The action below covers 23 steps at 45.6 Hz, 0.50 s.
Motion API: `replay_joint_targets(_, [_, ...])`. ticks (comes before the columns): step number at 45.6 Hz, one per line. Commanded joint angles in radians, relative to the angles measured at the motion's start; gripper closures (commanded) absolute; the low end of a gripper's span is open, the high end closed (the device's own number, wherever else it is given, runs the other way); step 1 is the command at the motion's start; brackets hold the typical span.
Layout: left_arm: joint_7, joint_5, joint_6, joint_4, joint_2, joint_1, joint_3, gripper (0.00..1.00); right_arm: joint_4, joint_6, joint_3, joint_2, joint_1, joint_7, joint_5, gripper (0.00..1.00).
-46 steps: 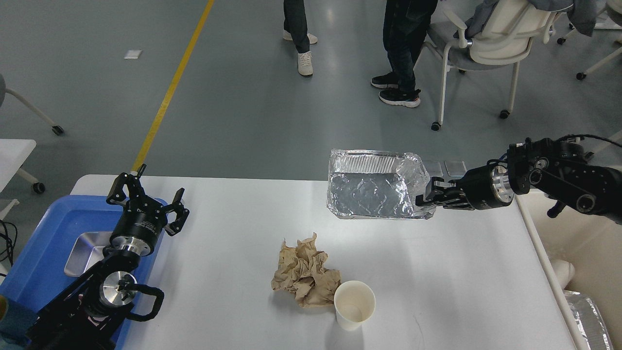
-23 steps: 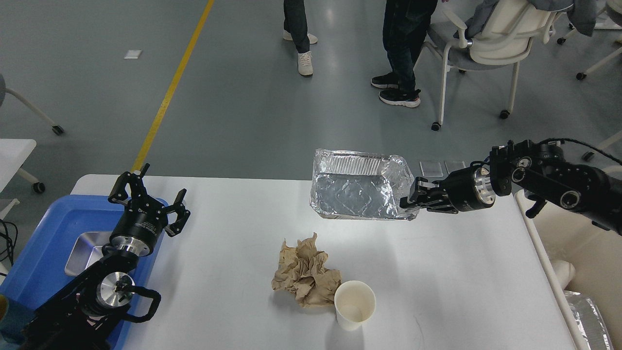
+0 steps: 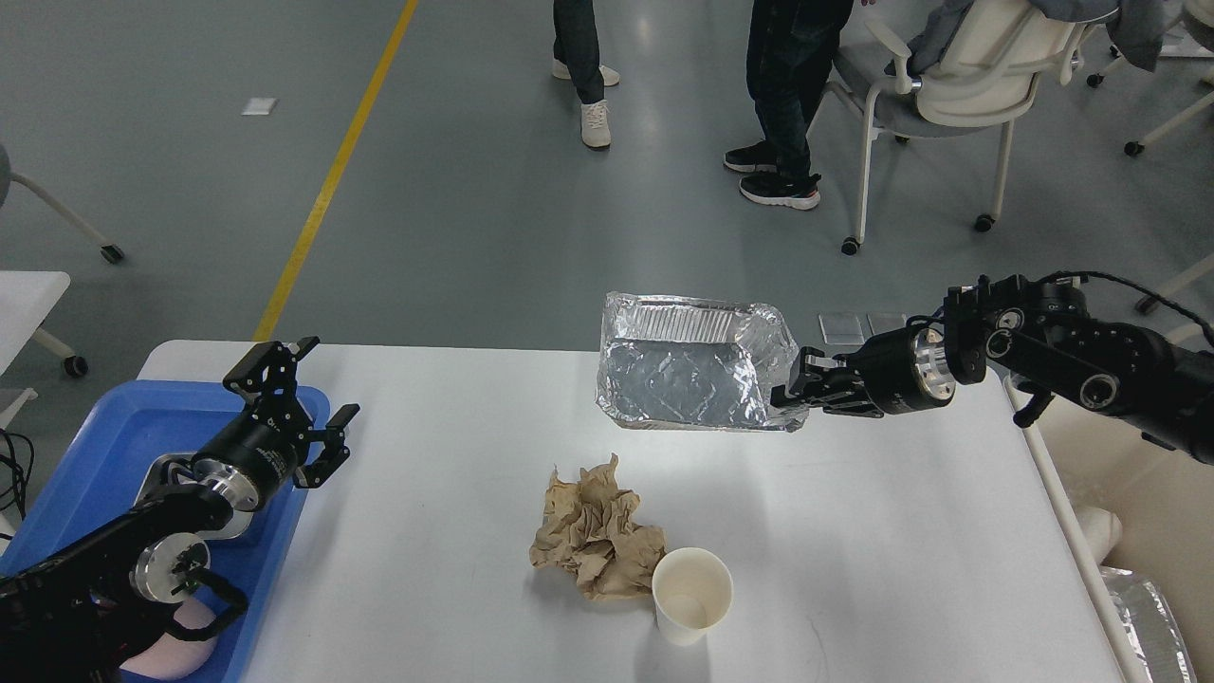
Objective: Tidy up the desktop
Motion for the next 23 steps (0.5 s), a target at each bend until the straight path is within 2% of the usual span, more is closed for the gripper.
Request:
replay_joint_targets(1, [0.001,0.032,0.024,-0.034,0.071,-0.031,0.088,0.03,-0.002,-0.002,0.000,0.011,-0.003,0.000,0.000,1.00])
replay_joint_targets(9, [0.001,0.141,0.082,-0.097,0.187,-0.037,0.169,0.03,-0.002,-0.006,0.000,0.025,-0.009,0.000,-0.002,1.00])
replay_joint_targets(18, [0.000,0.181,0.082,-0.143,0.327,-0.031,0.202,0.03,-0.005,-0.008,0.000,0.039,-0.011,0.000,-0.003,1.00])
replay_joint_targets(23, [-0.002,0.240,0.092,-0.218,0.422,-0.027,0.203,0.03,-0.005,-0.013,0.000,0.040,-0.009,0.002,-0.003,1.00])
